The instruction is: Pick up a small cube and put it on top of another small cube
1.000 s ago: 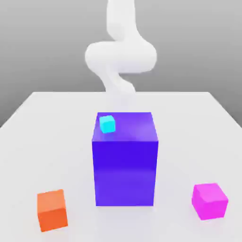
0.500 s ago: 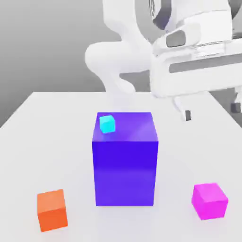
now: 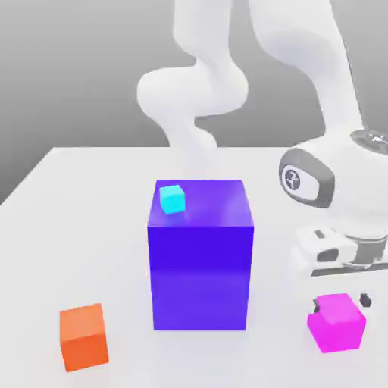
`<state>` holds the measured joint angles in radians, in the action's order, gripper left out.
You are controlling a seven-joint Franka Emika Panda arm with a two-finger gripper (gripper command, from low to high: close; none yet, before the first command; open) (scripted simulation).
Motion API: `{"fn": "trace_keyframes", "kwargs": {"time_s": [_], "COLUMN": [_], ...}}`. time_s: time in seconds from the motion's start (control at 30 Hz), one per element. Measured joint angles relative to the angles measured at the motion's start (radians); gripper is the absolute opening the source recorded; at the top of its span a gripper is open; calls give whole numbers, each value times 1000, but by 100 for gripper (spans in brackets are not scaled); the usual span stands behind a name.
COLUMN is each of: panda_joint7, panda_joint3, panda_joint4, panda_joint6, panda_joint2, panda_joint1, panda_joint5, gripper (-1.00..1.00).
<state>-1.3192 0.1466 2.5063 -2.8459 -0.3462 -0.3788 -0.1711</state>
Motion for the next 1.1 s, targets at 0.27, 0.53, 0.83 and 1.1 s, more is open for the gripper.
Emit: {"fn": "trace_keyframes", "kwargs": {"time_s": [0.27, 0.53, 0.83, 1.1], "panda_joint7": [16, 225, 588, 674], "panda_joint3": [19, 68, 117, 97], "panda_joint4": [8, -131, -456, -560], "panda_joint6": [39, 229, 401, 348], "panda_joint2": [48, 90, -74, -231], "panda_joint1": [13, 42, 78, 67], "panda_joint5": [22, 44, -2, -46], "gripper": [-100, -100, -100, 100]}}
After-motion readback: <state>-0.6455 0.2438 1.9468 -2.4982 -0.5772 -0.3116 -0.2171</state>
